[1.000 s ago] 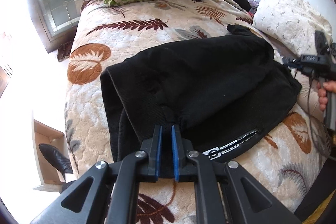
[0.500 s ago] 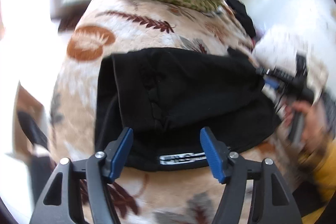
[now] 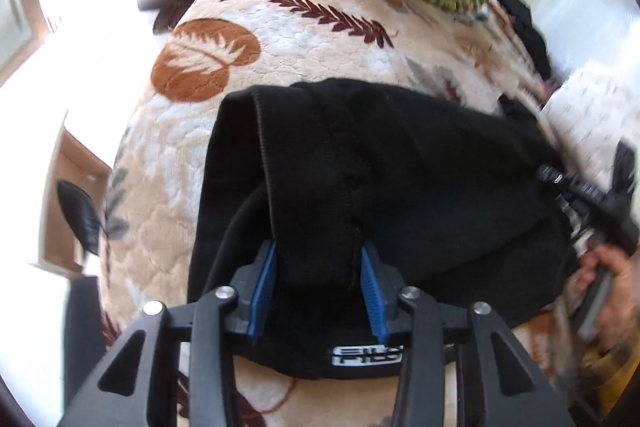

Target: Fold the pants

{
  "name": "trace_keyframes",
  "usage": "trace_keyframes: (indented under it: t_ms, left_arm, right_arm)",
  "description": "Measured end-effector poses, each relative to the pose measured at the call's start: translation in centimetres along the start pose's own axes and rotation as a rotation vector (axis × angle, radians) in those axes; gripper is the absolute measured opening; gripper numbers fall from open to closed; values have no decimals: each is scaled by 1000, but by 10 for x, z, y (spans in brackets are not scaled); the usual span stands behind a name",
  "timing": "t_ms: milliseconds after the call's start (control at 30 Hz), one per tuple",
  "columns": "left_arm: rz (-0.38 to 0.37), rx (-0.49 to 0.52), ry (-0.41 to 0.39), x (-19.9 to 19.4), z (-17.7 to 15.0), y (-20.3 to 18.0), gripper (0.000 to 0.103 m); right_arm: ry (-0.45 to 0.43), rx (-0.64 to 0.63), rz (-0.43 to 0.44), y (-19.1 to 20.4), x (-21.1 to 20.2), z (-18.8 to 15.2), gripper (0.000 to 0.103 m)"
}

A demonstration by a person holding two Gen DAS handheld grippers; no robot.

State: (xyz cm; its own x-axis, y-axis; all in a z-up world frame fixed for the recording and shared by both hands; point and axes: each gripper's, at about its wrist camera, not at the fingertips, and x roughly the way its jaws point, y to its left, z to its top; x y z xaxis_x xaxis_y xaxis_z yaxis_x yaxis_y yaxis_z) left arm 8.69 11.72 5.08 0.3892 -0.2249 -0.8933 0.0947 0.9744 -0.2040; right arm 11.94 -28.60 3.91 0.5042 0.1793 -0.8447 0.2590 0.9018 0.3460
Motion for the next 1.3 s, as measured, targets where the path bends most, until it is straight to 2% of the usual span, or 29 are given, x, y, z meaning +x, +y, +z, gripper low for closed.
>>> trace_keyframes:
  t_ms: [133,300,467,533,633,800,967,1067,1133,1200,1267,1300]
  left_arm:
    - [-17,21,-18,-10,0,2,32]
    - [-97,32,-10,-29,3,12,31]
    - [-109,60,-15,-45,5,23,31]
    - [-125,87,27,-41,3,23,31]
    - [-72,130,86,-28,-5,20,31]
    - [-103,102,52,-36,-10,24,31]
    - [-90,144,42,-52,-9,24,31]
    - [-91,140,60,-48,-11,29,31]
    - [-78,142,108,-33,-15,30,32]
    - [-29,175,165,-14,-22,27,33]
    - [14,224,155,-12,-26,19,37]
    - [34,239,152,-14,-26,17,44]
  right_arm:
    - [-44,-10,19,6,-17,0,9]
    - [-75,39,58,2,-47,-12,9]
    - [-52,88,81,2,-65,-39,9]
    - [-41,87,58,3,-66,-50,9]
    - [-9,84,12,-1,-61,-67,9]
    - [-54,61,13,4,-76,-71,9]
    - [-77,79,31,8,-94,-75,9]
    - [-54,84,13,5,-94,-83,9]
    - [-21,77,-19,0,-83,-89,9]
    - [39,97,-37,-12,-65,-96,9]
    - [79,138,-51,-23,-55,-104,11]
    - [75,148,-32,-27,-54,-105,11]
